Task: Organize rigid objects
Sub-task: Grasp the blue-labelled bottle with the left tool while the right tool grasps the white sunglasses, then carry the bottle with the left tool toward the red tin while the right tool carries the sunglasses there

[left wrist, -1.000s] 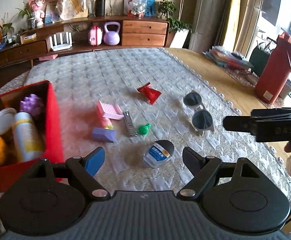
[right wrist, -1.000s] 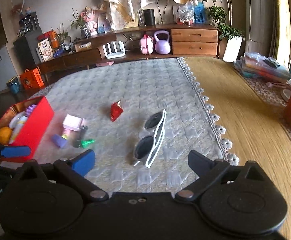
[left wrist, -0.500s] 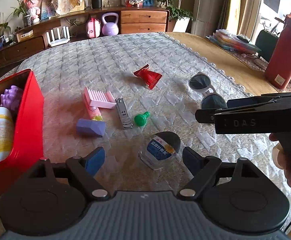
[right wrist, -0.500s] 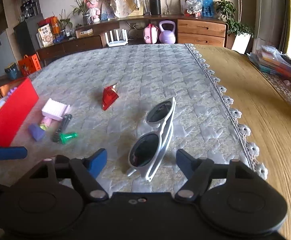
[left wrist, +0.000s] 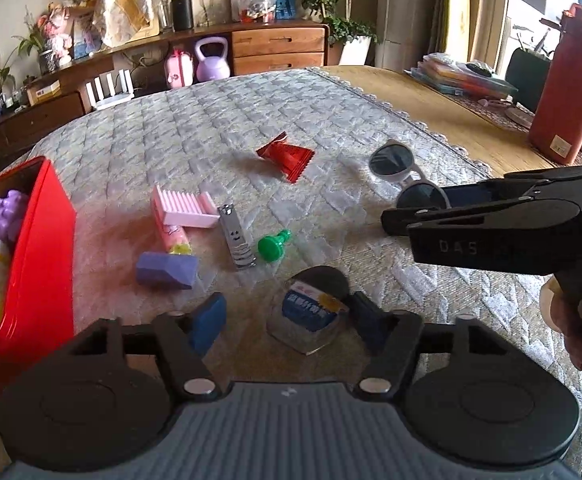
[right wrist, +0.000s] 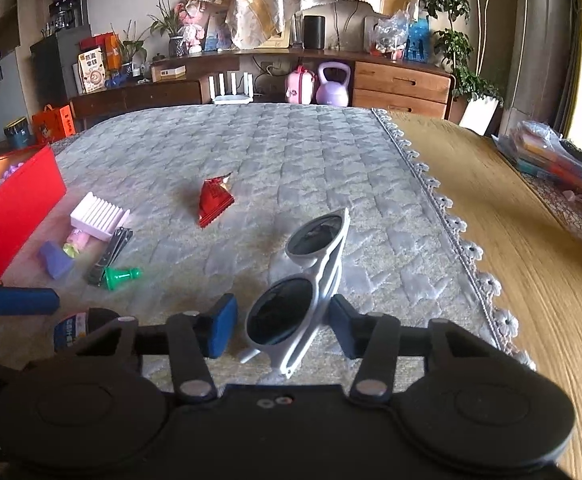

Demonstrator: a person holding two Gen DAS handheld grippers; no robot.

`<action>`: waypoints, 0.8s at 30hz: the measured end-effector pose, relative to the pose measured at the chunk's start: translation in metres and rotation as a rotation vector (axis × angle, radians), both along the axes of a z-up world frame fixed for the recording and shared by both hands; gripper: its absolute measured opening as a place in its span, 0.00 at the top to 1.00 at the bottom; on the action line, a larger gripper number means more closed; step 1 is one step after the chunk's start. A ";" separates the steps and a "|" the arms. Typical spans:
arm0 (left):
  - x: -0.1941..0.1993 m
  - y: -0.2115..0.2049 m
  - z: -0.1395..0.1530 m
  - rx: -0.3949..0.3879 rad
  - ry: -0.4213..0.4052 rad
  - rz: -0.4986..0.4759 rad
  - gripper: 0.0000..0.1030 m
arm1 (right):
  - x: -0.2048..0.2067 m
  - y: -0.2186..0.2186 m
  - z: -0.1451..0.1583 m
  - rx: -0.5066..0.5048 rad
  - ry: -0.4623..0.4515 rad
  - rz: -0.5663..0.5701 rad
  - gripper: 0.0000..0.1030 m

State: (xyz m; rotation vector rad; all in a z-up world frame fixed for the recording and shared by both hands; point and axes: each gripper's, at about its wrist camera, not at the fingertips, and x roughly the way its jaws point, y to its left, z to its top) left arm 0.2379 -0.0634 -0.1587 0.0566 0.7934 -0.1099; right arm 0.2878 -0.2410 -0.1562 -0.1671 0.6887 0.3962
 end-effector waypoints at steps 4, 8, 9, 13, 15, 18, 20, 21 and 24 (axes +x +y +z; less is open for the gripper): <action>0.002 -0.005 0.002 0.010 0.003 -0.018 0.57 | 0.000 -0.001 0.001 0.007 0.000 -0.004 0.61; 0.002 -0.008 0.004 0.029 0.006 -0.017 0.61 | -0.005 -0.002 0.003 0.005 -0.003 -0.004 0.63; 0.002 -0.008 0.004 0.029 0.007 -0.014 0.61 | -0.006 -0.003 0.004 0.011 -0.001 -0.007 0.64; -0.001 -0.003 0.007 0.025 0.021 0.011 0.61 | -0.014 -0.007 0.007 0.026 0.004 -0.012 0.64; -0.003 0.001 0.009 0.015 0.025 0.020 0.61 | -0.020 -0.009 0.011 0.032 0.001 -0.008 0.64; -0.007 0.006 0.015 0.000 0.025 0.035 0.61 | -0.030 -0.010 0.020 0.047 -0.006 -0.003 0.64; -0.011 0.009 0.019 -0.005 0.019 0.042 0.61 | -0.037 -0.012 0.027 0.058 -0.010 0.003 0.64; -0.014 0.011 0.022 -0.008 0.015 0.043 0.61 | -0.041 -0.012 0.031 0.059 -0.013 0.007 0.64; -0.021 0.015 0.028 -0.011 0.008 0.051 0.61 | -0.053 -0.012 0.040 0.070 -0.014 0.020 0.65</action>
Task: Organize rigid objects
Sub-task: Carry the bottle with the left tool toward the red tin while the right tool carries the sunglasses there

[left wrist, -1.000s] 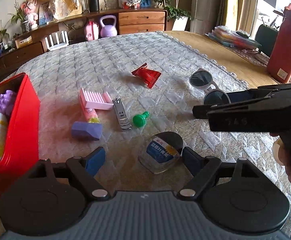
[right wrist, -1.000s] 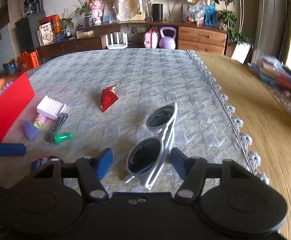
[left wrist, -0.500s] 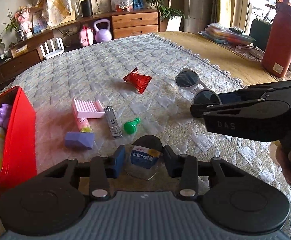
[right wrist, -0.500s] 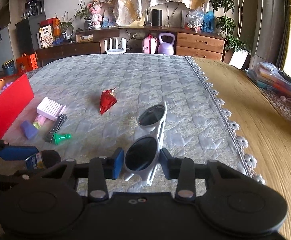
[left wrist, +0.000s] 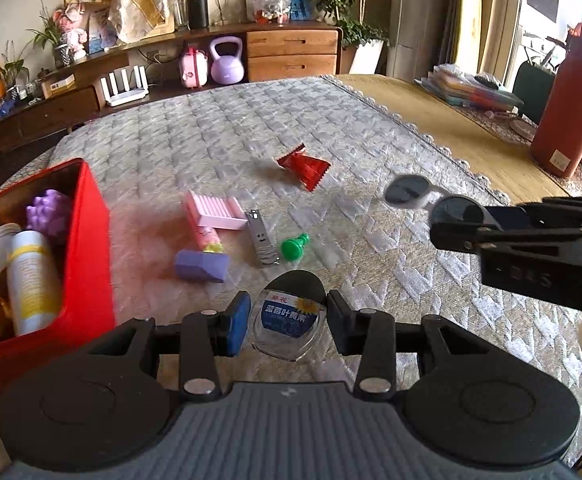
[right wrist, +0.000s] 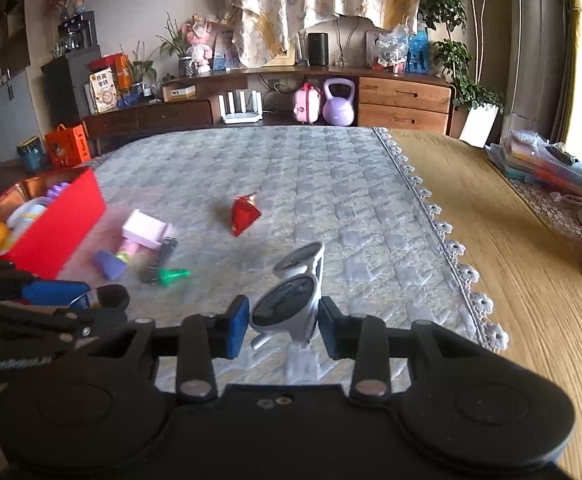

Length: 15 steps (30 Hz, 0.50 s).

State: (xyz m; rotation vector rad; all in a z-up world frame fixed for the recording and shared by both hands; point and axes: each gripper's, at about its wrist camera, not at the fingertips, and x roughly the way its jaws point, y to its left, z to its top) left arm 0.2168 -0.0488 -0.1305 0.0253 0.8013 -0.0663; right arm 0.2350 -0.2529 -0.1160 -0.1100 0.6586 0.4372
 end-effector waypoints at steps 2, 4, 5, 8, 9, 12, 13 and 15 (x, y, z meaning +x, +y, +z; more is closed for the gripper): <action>-0.005 0.004 0.004 -0.005 0.000 0.009 0.61 | -0.008 0.003 0.006 0.004 -0.007 0.010 0.65; -0.010 0.008 0.009 -0.011 -0.003 0.017 0.61 | -0.015 0.005 0.012 0.003 -0.016 0.019 0.65; -0.014 0.010 0.011 -0.011 -0.007 0.020 0.61 | -0.019 0.006 0.014 0.001 -0.022 0.022 0.65; -0.022 0.017 0.017 -0.011 -0.017 0.036 0.61 | -0.028 0.010 0.020 -0.006 -0.030 0.027 0.65; -0.024 0.019 0.020 -0.015 -0.020 0.043 0.61 | -0.030 0.011 0.022 -0.006 -0.033 0.029 0.65; -0.032 0.027 0.027 -0.025 -0.032 0.063 0.61 | -0.036 0.012 0.030 0.002 -0.049 0.028 0.65; -0.035 0.031 0.031 -0.027 -0.039 0.069 0.61 | -0.038 0.013 0.033 0.005 -0.055 0.029 0.65; -0.041 0.037 0.036 -0.032 -0.049 0.078 0.61 | -0.044 0.014 0.038 0.004 -0.065 0.036 0.65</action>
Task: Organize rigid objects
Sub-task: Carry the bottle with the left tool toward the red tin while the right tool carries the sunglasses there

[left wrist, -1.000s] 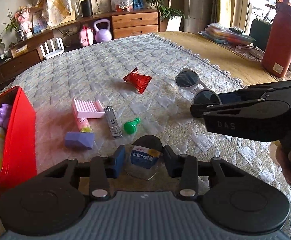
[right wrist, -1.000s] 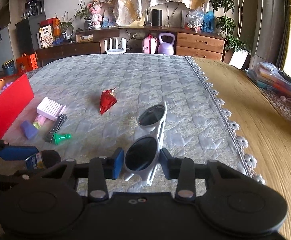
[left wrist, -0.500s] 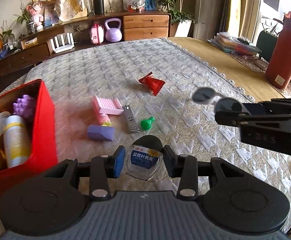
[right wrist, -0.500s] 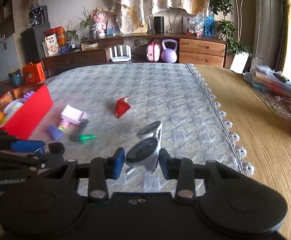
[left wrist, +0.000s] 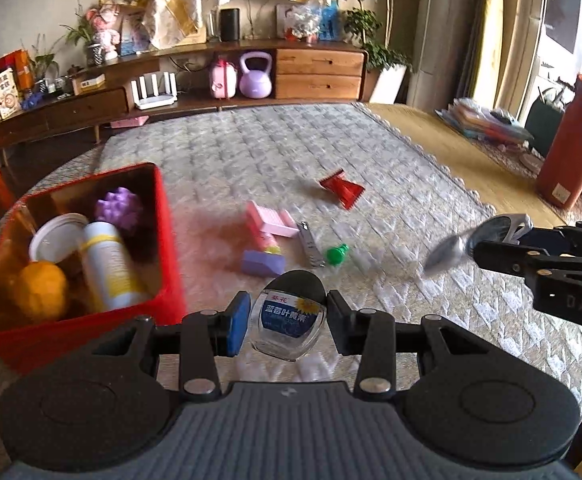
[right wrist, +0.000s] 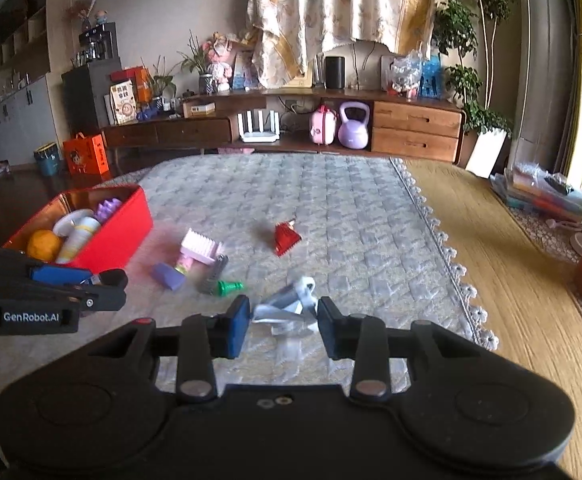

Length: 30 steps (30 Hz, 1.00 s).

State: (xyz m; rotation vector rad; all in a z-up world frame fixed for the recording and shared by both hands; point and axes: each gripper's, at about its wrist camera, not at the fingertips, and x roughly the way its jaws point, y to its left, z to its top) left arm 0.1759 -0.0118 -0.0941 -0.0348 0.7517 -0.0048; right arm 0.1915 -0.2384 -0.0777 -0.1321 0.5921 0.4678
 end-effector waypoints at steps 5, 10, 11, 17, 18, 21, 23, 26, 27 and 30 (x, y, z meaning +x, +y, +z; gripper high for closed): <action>-0.011 0.017 0.011 -0.012 -0.017 0.022 0.61 | -0.007 0.005 0.008 0.003 0.001 0.005 0.65; -0.020 0.038 0.020 -0.021 -0.031 0.053 0.61 | -0.015 0.012 0.018 0.022 -0.001 0.019 0.65; -0.022 0.043 0.021 -0.024 -0.032 0.061 0.61 | -0.017 0.013 0.021 0.035 0.002 0.025 0.65; -0.030 0.070 0.031 -0.038 -0.047 0.097 0.61 | -0.019 0.033 0.038 0.073 0.009 0.075 0.65; -0.032 0.075 0.033 -0.038 -0.050 0.104 0.61 | -0.018 0.038 0.041 0.078 0.006 0.088 0.65; -0.035 0.088 0.037 -0.028 -0.066 0.118 0.61 | -0.017 0.054 0.049 0.077 -0.002 0.122 0.65; -0.037 0.099 0.039 -0.018 -0.075 0.138 0.61 | -0.015 0.066 0.055 0.078 -0.004 0.145 0.65; -0.037 0.120 0.043 -0.021 -0.081 0.179 0.61 | -0.011 0.083 0.063 0.095 -0.001 0.181 0.65; -0.037 0.126 0.043 -0.021 -0.081 0.190 0.61 | -0.010 0.088 0.065 0.101 0.001 0.191 0.65; -0.035 0.146 0.046 -0.011 -0.084 0.215 0.61 | -0.006 0.108 0.072 0.106 -0.006 0.222 0.65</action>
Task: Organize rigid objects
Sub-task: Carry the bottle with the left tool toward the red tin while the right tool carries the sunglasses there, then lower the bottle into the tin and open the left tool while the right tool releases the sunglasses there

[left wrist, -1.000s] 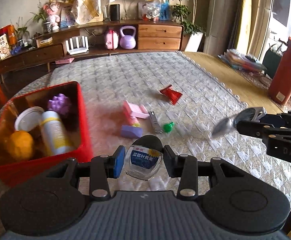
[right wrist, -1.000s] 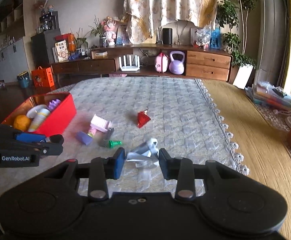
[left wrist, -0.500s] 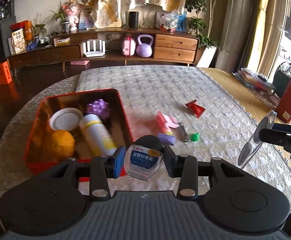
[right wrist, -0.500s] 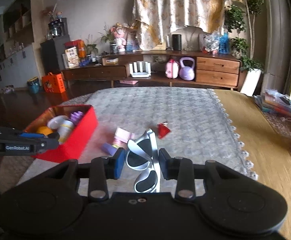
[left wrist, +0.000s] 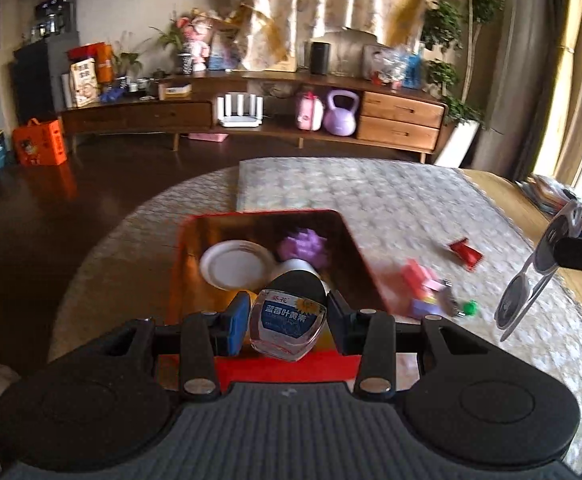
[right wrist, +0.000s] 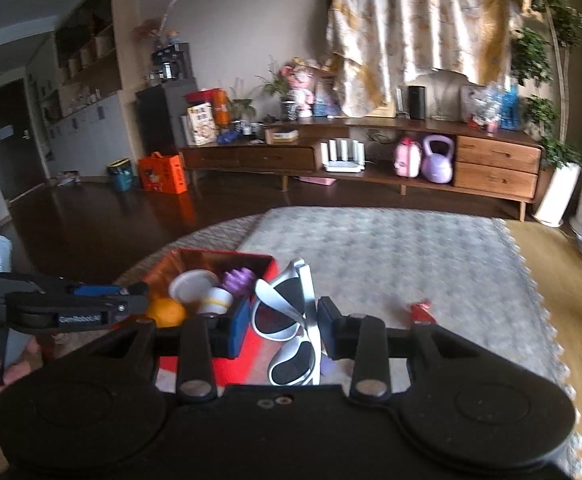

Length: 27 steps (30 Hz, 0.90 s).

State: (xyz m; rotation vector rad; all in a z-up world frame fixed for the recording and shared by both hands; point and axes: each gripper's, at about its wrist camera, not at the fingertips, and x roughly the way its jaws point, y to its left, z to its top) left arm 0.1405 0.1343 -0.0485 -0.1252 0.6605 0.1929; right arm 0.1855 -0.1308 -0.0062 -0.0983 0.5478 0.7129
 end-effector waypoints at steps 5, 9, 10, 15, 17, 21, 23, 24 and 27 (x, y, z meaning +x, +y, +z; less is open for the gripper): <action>0.007 0.027 0.003 0.024 -0.003 0.025 0.61 | 0.008 0.031 0.004 0.011 0.004 0.045 0.65; 0.017 0.043 0.002 0.039 0.001 0.022 0.61 | 0.018 0.054 0.001 0.002 0.026 0.061 0.65; 0.020 0.046 0.001 0.040 0.001 0.019 0.61 | 0.023 0.061 -0.001 0.004 0.045 0.060 0.65; 0.035 0.055 -0.004 0.023 -0.001 0.007 0.61 | 0.038 0.085 -0.013 -0.011 0.081 0.064 0.65; 0.041 0.057 -0.008 0.017 0.004 0.013 0.61 | 0.038 0.092 -0.015 -0.022 0.055 0.071 0.65; 0.055 0.058 -0.016 0.012 0.016 0.009 0.61 | 0.047 0.108 -0.016 -0.049 0.043 0.084 0.65; 0.061 0.058 -0.019 0.014 0.020 0.006 0.61 | 0.051 0.117 -0.018 -0.065 0.042 0.099 0.65; 0.064 0.060 -0.021 0.013 0.020 0.006 0.61 | 0.053 0.120 -0.021 -0.072 0.051 0.103 0.65; 0.071 0.062 -0.025 0.005 0.026 0.005 0.61 | 0.062 0.128 -0.028 -0.084 0.081 0.106 0.65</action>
